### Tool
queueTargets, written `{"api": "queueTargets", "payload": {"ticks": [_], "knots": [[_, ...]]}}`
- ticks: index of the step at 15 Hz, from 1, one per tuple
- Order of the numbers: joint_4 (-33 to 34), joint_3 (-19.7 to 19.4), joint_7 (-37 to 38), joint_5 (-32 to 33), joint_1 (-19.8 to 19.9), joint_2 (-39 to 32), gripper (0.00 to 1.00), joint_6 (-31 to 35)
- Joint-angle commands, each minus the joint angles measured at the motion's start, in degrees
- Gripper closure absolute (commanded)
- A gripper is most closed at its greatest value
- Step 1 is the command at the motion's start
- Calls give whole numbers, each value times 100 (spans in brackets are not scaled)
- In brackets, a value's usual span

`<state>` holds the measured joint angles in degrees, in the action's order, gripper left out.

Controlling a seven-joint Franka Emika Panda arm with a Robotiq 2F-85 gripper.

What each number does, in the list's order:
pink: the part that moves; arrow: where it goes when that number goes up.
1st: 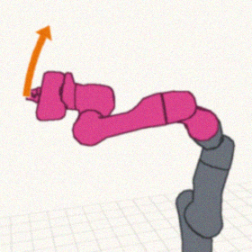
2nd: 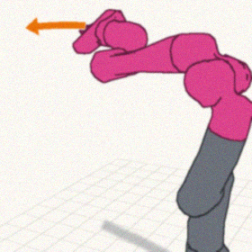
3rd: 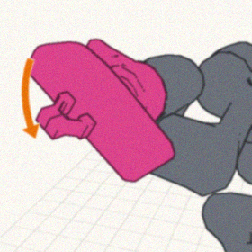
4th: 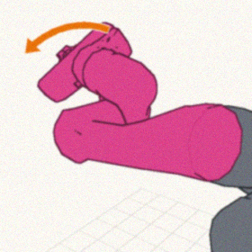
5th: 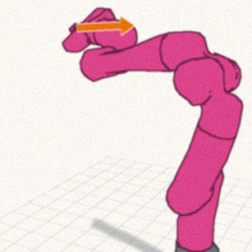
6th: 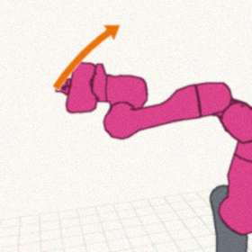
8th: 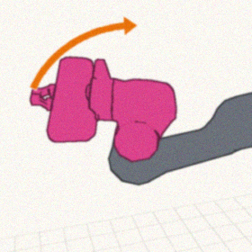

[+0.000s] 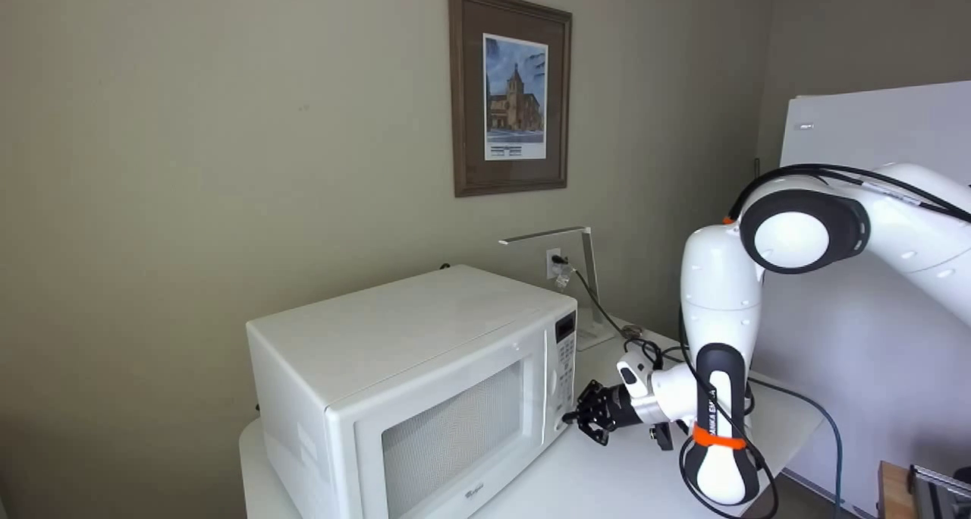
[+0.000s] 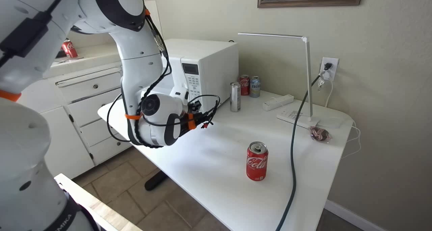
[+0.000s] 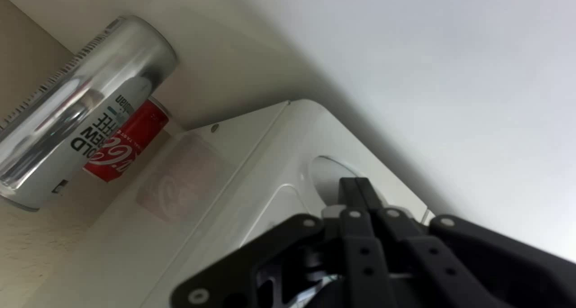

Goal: Open the microwave door

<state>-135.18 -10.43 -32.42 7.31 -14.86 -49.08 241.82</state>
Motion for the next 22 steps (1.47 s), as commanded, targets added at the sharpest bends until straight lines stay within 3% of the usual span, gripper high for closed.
{"api": "queueTargets", "payload": {"ticks": [1,18,22], "knots": [[909,-65,-337,252,34,-264,100,-9],[1247,4,-36,-191,138,-426,100,161],[751,-177,-249,-86,89,-192,100,157]]}}
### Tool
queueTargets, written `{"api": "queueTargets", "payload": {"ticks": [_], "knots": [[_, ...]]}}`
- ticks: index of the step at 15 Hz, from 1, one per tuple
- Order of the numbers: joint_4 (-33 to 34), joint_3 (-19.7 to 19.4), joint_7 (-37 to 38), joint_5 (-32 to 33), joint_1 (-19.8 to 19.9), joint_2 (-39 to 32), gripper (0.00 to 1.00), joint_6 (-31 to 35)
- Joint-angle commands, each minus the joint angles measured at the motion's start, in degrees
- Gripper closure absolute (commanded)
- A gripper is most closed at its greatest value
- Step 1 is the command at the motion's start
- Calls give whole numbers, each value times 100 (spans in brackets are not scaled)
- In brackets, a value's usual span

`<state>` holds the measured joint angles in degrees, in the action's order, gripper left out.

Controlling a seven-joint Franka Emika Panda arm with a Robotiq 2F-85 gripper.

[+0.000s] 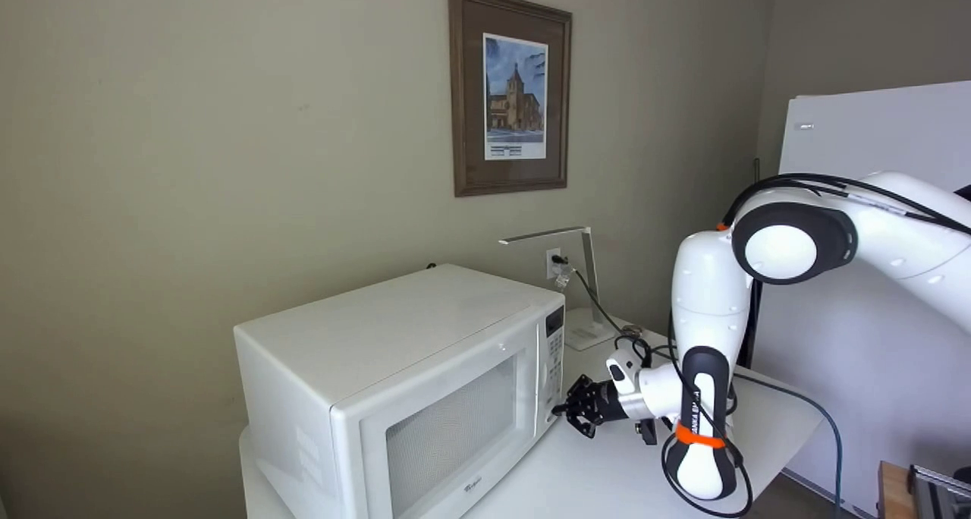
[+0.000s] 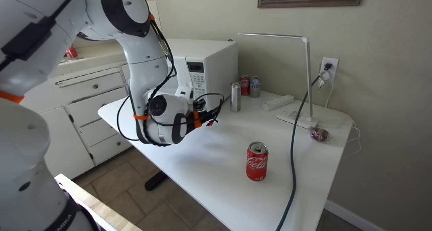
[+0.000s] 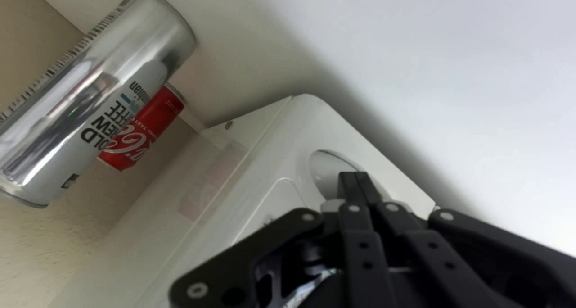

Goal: Open the microwave door

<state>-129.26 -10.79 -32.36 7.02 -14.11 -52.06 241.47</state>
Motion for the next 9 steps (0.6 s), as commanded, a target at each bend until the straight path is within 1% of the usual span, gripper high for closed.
{"api": "queueTargets", "payload": {"ticks": [1,5,6,9], "knots": [[-34,-170,-284,-55,-4,212,100,87],[-445,-227,-316,14,-58,617,100,-438],[-522,-237,-318,37,-44,707,100,-493],[-783,-317,-420,154,3,1122,100,-970]]}}
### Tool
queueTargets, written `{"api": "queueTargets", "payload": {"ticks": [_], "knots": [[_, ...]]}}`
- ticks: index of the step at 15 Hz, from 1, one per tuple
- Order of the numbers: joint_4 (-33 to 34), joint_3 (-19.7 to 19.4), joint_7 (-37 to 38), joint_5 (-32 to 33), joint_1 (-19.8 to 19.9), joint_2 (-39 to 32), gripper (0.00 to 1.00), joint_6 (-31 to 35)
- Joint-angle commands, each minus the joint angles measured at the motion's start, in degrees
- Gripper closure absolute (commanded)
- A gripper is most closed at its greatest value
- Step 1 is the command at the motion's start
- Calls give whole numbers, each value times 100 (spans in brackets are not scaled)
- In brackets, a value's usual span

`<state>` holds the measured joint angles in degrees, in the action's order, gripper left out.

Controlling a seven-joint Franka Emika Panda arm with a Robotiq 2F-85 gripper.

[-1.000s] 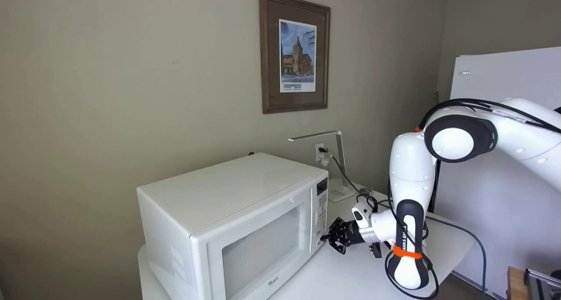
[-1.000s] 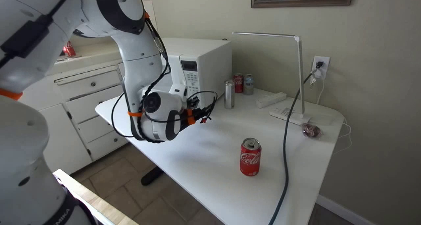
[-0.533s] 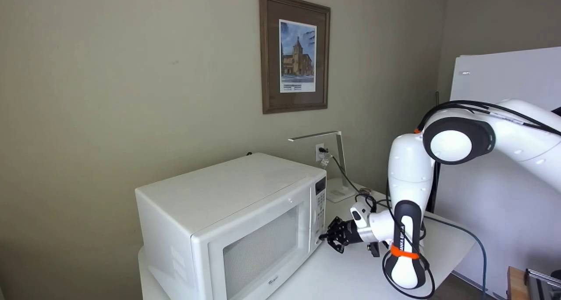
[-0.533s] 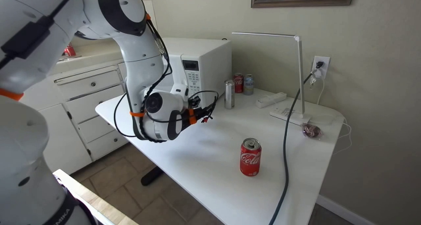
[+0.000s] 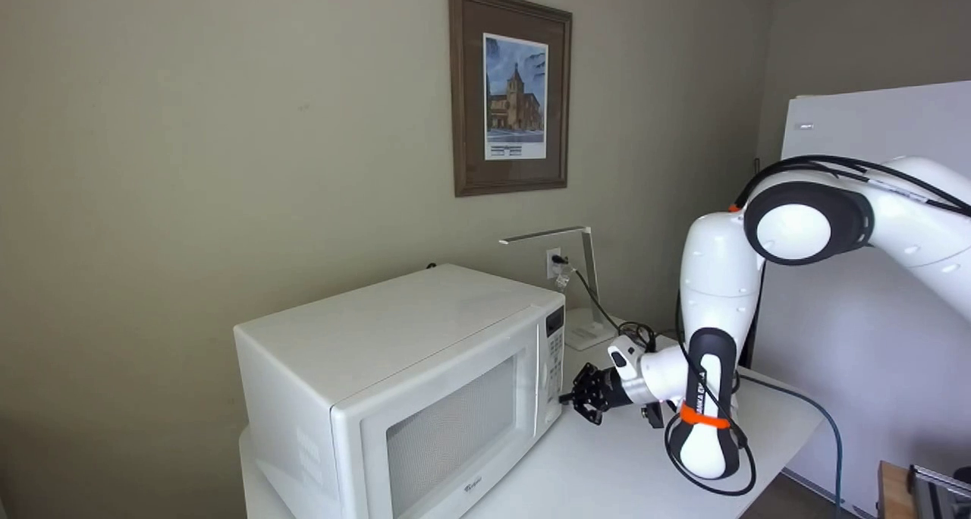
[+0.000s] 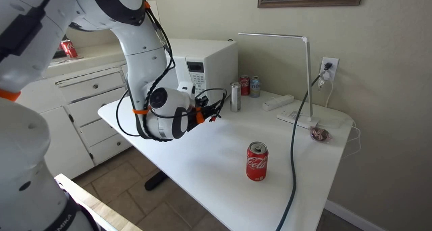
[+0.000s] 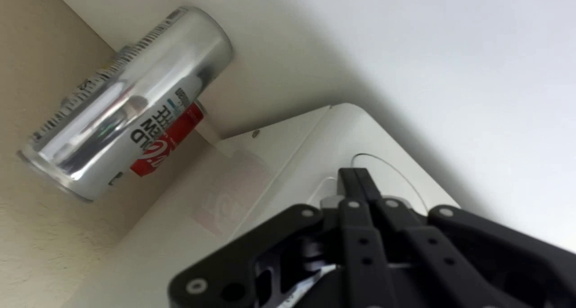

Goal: Open the microwave door

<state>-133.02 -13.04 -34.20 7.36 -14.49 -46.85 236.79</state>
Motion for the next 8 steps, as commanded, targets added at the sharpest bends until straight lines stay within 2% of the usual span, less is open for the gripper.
{"api": "queueTargets", "payload": {"ticks": [1,8], "knots": [[-446,-102,-280,163,69,709,100,-670],[-744,106,-205,364,261,1420,100,-2232]]}}
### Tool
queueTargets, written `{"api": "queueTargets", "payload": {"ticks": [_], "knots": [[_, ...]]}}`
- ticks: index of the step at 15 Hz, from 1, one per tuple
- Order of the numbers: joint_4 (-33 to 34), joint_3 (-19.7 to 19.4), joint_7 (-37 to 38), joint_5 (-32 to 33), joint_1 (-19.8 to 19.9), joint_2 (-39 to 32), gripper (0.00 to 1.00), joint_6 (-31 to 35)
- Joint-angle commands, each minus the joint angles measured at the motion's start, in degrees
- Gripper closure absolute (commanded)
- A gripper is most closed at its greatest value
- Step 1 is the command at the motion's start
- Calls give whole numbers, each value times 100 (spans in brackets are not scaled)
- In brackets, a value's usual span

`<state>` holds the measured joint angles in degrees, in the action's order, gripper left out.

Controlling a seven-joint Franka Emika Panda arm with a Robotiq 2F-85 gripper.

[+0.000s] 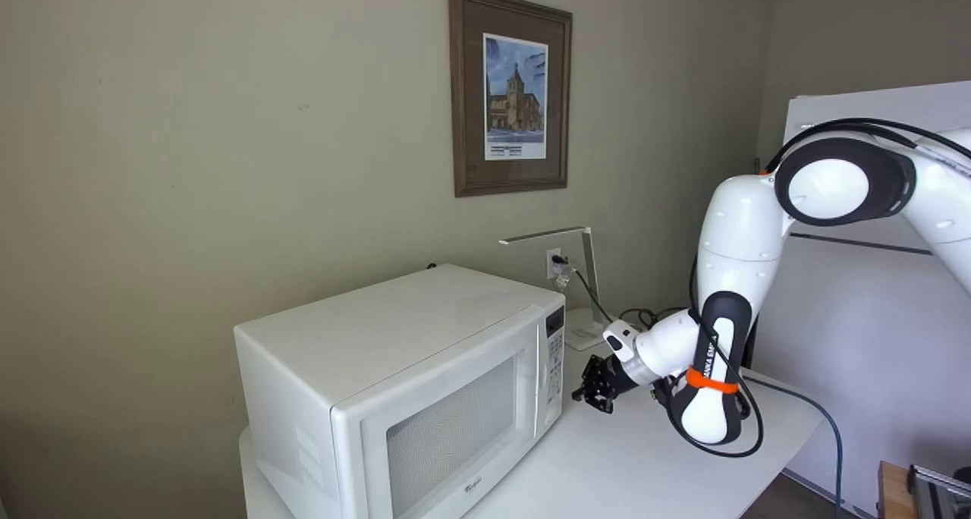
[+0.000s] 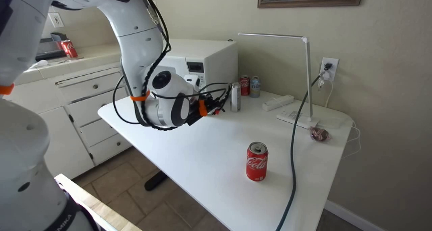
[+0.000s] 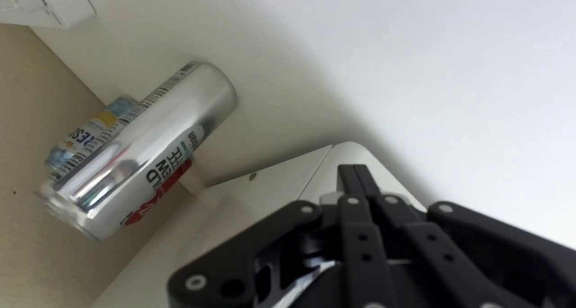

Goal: Open the microwave door

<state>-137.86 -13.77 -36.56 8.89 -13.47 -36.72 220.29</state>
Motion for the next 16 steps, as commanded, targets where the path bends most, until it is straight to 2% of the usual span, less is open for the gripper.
{"api": "queueTargets", "payload": {"ticks": [1,6,9,16], "knots": [[-269,249,117,196,181,461,100,-749],[-154,315,479,-229,12,476,100,-1278],[-70,373,818,-313,21,409,100,-1307],[80,895,1702,-105,427,267,100,-986]]}}
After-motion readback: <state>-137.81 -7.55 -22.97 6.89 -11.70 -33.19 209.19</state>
